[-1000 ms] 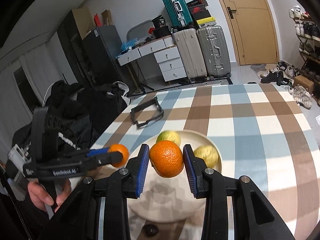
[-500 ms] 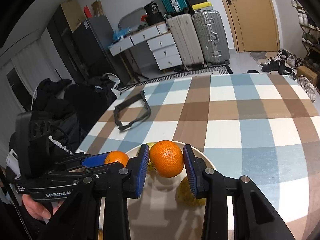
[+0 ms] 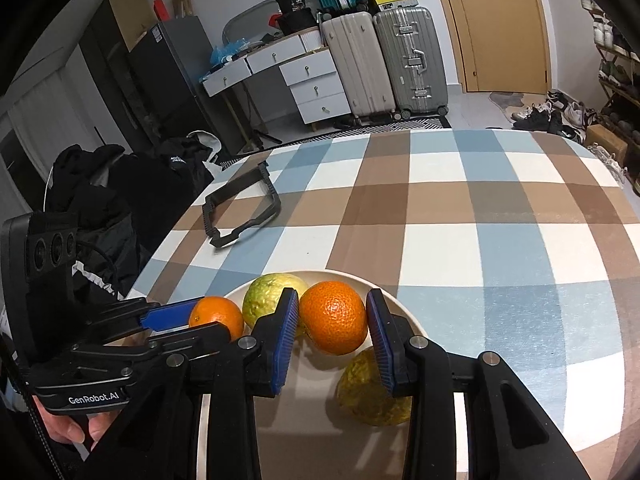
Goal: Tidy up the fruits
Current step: 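Lower both oranges onto the plate beside the pomelos and open both tools, then close the right tool on a red tomato near the plums, then lift the red tomato with the right tool while the left tool grasps a brown round fruit, then lower the tomato and brown fruit onto the cream plate and open both tools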
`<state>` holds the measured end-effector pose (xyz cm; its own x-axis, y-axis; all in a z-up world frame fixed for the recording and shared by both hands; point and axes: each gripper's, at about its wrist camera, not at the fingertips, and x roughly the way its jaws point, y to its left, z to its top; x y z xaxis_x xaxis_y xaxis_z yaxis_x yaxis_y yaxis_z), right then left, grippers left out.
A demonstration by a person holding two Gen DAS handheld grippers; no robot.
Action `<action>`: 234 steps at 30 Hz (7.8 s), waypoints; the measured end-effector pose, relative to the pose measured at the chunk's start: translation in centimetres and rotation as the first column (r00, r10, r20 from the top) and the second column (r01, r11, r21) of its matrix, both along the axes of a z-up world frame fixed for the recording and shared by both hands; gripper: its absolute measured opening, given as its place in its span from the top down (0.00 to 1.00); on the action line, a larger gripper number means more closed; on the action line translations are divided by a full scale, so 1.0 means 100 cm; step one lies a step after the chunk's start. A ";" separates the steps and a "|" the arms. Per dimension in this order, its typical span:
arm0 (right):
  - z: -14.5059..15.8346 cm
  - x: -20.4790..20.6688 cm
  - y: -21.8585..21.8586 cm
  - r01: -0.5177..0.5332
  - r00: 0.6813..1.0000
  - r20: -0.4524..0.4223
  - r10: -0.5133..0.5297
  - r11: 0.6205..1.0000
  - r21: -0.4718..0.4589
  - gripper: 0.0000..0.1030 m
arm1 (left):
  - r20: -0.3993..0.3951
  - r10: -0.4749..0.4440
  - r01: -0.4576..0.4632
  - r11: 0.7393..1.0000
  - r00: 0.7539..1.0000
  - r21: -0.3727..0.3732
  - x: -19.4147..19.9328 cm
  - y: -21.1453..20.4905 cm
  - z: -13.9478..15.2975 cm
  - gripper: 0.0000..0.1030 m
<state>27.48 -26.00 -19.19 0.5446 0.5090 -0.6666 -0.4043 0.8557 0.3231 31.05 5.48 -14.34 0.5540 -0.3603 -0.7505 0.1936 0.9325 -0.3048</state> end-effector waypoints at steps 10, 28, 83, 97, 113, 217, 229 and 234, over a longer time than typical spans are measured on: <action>0.012 -0.006 -0.008 0.032 0.999 0.033 -0.033 0.999 0.029 0.48 | -0.004 0.015 -0.015 1.000 1.000 -0.009 -0.005 0.000 0.007 0.62; 0.069 -0.118 -0.058 0.103 0.978 0.176 -0.112 0.993 0.061 0.36 | 0.102 0.084 -0.090 0.994 0.991 0.065 -0.101 -0.017 0.071 0.37; -0.036 -0.289 -0.029 -0.038 0.996 0.084 0.040 0.999 -0.015 0.28 | 0.096 0.150 -0.163 0.975 0.984 0.151 -0.271 -0.010 0.012 0.01; -0.038 -0.293 -0.027 -0.065 0.992 0.106 0.068 0.997 -0.032 0.70 | 0.041 0.156 -0.160 0.979 0.987 0.127 -0.259 -0.006 -0.001 0.01; -0.034 -0.289 -0.047 -0.020 0.993 0.119 0.019 1.000 0.007 0.70 | 0.006 0.131 -0.131 0.983 0.991 0.126 -0.242 -0.016 -0.009 0.01; 0.004 -0.033 -0.004 -0.075 0.997 0.019 0.075 0.997 0.002 0.70 | 0.035 -0.069 0.068 0.997 0.997 0.021 -0.005 -0.044 -0.002 0.77; 0.015 -0.040 -0.016 -0.020 0.998 0.059 0.018 0.999 0.030 0.56 | 0.035 -0.051 0.051 0.999 0.998 0.006 -0.012 -0.038 0.008 0.68; 0.034 -0.057 -0.036 0.031 0.993 0.108 -0.038 0.997 0.064 0.50 | 0.061 -0.042 0.041 0.999 0.997 0.018 -0.029 -0.038 0.021 0.60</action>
